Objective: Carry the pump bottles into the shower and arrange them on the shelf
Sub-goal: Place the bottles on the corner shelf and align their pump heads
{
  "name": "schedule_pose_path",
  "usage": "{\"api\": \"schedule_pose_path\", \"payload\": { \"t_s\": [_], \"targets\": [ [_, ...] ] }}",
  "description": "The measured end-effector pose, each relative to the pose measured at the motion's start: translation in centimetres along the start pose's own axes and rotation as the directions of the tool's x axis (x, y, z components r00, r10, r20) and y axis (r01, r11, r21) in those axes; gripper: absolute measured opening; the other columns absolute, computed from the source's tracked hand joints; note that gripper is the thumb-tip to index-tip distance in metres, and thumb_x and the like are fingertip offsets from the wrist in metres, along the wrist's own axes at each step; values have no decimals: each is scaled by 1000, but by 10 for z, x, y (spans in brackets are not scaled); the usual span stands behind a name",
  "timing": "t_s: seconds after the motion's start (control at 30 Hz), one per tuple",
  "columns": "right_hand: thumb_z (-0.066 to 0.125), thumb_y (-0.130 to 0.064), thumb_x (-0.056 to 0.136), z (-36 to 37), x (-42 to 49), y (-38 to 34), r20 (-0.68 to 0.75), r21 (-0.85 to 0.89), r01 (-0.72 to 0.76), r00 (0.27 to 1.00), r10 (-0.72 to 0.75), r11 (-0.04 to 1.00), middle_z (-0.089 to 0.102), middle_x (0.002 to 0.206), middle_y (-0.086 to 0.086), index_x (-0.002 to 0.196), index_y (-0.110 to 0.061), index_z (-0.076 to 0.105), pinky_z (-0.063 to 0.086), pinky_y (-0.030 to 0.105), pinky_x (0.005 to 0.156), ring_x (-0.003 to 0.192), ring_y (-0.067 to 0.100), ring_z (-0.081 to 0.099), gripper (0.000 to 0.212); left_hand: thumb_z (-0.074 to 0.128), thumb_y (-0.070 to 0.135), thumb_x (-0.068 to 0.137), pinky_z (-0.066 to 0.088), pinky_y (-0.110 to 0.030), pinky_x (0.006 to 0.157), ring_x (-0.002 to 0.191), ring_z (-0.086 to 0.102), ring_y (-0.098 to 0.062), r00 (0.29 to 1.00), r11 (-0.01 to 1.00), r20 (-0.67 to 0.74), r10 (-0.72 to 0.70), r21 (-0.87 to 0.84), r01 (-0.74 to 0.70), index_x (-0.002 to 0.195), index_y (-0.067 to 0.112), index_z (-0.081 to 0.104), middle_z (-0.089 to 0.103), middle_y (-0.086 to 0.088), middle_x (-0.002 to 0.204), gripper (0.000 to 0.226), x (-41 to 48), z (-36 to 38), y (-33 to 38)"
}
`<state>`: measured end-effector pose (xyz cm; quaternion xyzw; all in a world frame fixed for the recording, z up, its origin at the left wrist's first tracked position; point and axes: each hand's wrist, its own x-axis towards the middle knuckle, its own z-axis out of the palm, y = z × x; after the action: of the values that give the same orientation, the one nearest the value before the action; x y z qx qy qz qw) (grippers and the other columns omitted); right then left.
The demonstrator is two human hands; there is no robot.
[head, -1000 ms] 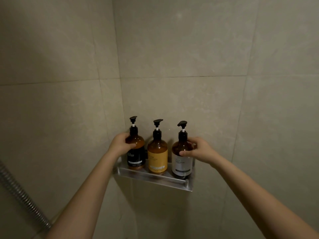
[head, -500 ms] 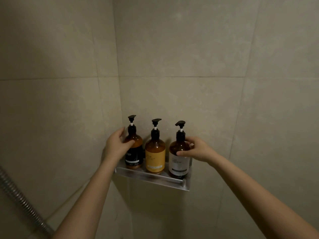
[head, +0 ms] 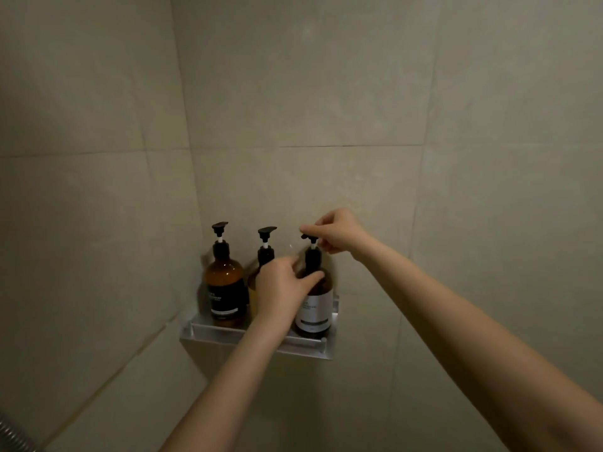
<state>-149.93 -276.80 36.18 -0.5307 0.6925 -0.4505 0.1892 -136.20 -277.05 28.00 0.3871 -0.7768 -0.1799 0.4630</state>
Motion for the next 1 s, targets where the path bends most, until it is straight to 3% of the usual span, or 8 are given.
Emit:
{"api": "schedule_pose_path", "payload": {
  "t_s": [0.2, 0.47, 0.77, 0.83, 0.9, 1.0],
  "targets": [
    [73, -37, 78, -5, 2, 4, 58, 30, -11, 998, 9, 999, 61, 59, 0, 92, -6, 70, 51, 23, 54, 54, 12, 59, 34, 71, 36, 76, 50, -23, 70, 88, 67, -12, 999, 987, 46, -18, 161, 11, 101, 18, 71, 74, 2, 94, 31, 1, 14, 0],
    [67, -30, 85, -21, 0, -7, 220, -38, -24, 975, 32, 999, 65, 73, 0, 107, -11, 69, 56, 20, 62, 64, 10, 62, 30, 73, 31, 75, 45, -19, 74, 95, 66, -11, 996, 995, 88, -15, 95, 6, 109, 17, 68, 73, 0, 103, 37, 7, 15, -11],
    [66, -34, 85, -20, -2, -9, 220, -98, -11, 975, 32, 995, 65, 80, 3, 111, -10, 67, 54, 24, 65, 69, 13, 61, 35, 71, 27, 77, 45, -17, 76, 98, 65, -9, 993, 1000, 116, -14, -18, 16, 114, 17, 66, 71, 0, 108, 39, 2, 10, -16],
    [64, -36, 85, -20, 1, -12, 152, -203, 71, 988, -40, 977, 66, 88, 5, 111, -10, 66, 51, 21, 60, 70, 12, 60, 37, 69, 31, 79, 44, -10, 71, 88, 62, 2, 998, 996, 36, -45, -81, 48, 108, 20, 68, 71, 5, 102, 32, 3, -2, -21],
    [61, -33, 88, -17, 6, -19, 60, -255, 215, 977, -206, 943, 69, 100, 6, 112, -10, 66, 46, 18, 60, 74, 9, 60, 34, 67, 34, 80, 39, -6, 59, 75, 57, 11, 988, 994, -137, -77, -90, 65, 98, 23, 70, 71, 10, 91, 21, 7, -19, -32],
    [60, -22, 89, -6, 12, -38, 163, -315, 414, 910, -381, 854, 67, 114, 3, 112, -16, 67, 44, 17, 72, 89, 7, 59, 25, 70, 32, 78, 40, -8, 62, 75, 57, 7, 962, 985, -224, -155, -109, 133, 102, 19, 69, 71, 3, 96, 28, 18, -42, -54]
  ]
}}
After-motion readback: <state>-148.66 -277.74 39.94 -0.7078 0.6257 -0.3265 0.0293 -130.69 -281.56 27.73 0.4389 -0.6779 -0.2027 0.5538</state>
